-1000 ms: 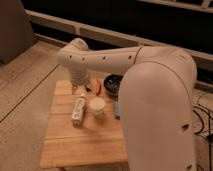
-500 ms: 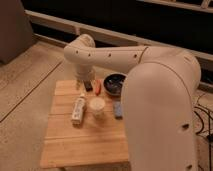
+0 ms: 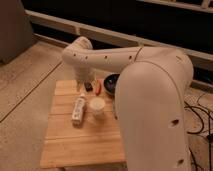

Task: Drag the pepper across the table

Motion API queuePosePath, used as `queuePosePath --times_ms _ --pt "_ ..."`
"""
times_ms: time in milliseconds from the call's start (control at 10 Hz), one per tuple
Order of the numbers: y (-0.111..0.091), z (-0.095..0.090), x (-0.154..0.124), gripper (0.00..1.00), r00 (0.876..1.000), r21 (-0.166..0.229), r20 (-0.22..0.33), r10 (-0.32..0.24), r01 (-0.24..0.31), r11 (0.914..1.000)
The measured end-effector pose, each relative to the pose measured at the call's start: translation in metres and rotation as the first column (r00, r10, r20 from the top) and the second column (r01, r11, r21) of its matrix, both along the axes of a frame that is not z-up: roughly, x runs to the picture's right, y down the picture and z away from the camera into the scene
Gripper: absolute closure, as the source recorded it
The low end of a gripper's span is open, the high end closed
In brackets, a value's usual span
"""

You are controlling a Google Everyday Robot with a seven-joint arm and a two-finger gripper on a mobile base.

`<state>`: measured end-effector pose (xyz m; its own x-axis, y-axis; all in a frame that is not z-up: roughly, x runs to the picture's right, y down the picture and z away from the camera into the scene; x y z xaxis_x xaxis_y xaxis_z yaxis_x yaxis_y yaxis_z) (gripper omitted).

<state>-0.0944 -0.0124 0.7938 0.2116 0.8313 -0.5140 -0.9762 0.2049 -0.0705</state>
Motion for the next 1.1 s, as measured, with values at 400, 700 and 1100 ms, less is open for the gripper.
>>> queuePosePath --times_ms 400,700,1100 --pt "-0.021 0.04 0.003 0.35 0.998 0.036 0.014 0.065 -0.065 0.9972" --pt "-0.029 0.074 0.012 0.35 0.988 0.047 0.044 0.148 -0.151 0.9875" --pt "-0.016 0.107 0.008 0.35 0.982 -0.01 0.072 0.175 -0.174 0.9846"
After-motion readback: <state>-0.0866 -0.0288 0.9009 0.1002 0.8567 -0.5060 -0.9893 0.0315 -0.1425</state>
